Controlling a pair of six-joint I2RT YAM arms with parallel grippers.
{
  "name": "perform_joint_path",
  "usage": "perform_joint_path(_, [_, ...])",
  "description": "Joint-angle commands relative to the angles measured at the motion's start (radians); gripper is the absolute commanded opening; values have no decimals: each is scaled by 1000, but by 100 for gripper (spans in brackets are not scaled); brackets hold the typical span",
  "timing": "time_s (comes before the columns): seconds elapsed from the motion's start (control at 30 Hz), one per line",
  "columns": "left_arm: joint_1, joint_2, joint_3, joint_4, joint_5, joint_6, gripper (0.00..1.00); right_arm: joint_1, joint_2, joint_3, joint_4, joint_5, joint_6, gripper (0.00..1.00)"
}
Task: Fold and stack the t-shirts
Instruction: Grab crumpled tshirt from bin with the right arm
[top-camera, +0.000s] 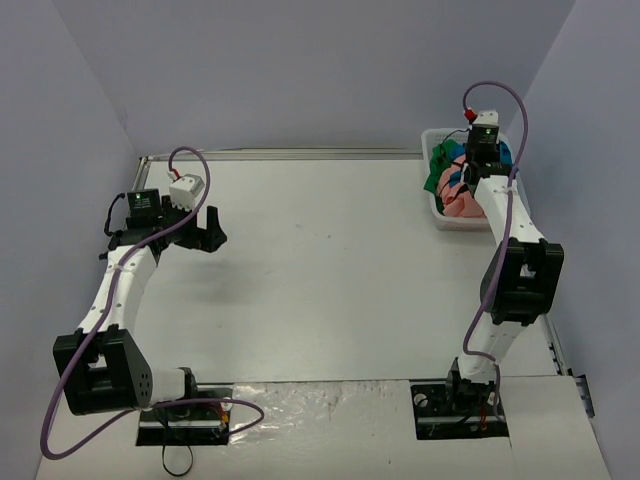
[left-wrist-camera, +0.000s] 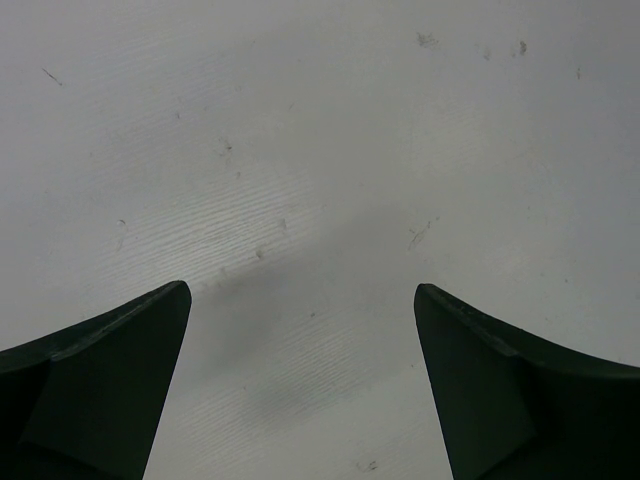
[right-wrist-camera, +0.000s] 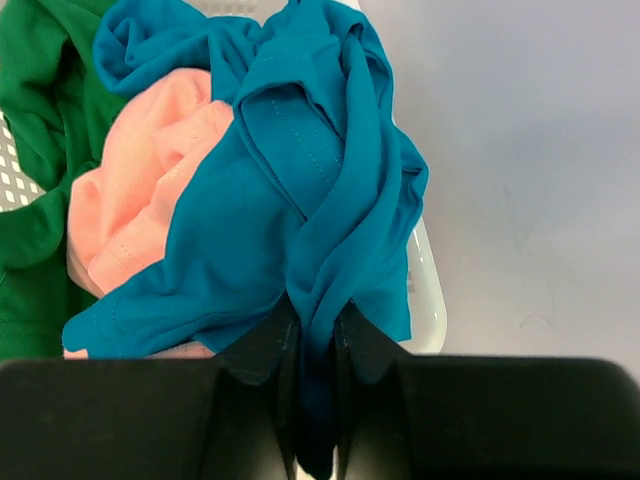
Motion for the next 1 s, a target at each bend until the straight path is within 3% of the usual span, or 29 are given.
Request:
perform_joint_path(0.0, [-8, -22, 10, -7, 25, 12, 94, 5, -50, 48, -3, 2, 2, 12])
perform_joint_path(0.03, [-8, -24, 10, -8, 27, 12, 94, 5, -50, 49, -3, 4, 2, 15])
perform_joint_path(0.13, [-6, -24, 10, -7, 25, 12, 94, 5, -59, 51, -7, 1, 3, 9])
perform_joint_path(0.17, [-6, -24, 10, -8, 27, 12, 94, 5, -63, 48, -12, -1, 3, 14])
perform_joint_path(0.2, [-6, -24, 12, -8, 28, 10, 94, 5, -67, 46, -12, -1, 5, 38])
perform_joint_path(0.23, [-6, -25, 12, -8, 30, 10, 94, 5, -76, 45, -15, -1, 3, 34])
perform_joint_path(0.3, [-6, -27, 12, -7, 30, 10, 94, 6, -81, 35, -17, 4, 0, 0])
perform_joint_path(0.33, [-8, -27, 12, -7, 31, 10, 94, 3, -84, 34, -17, 1, 2, 0])
perform_joint_path(0.4, [-8, -30, 12, -10, 33, 10, 94, 3, -86, 31, -17, 7, 3, 13])
perform_joint_path(0.47, [-6, -36, 12, -10, 33, 9, 94, 2, -87, 22, -18, 2, 3, 0])
perform_joint_path(0.97, [-6, -42, 13, -7, 39, 5, 94, 8, -178, 75, -127, -71, 18, 0])
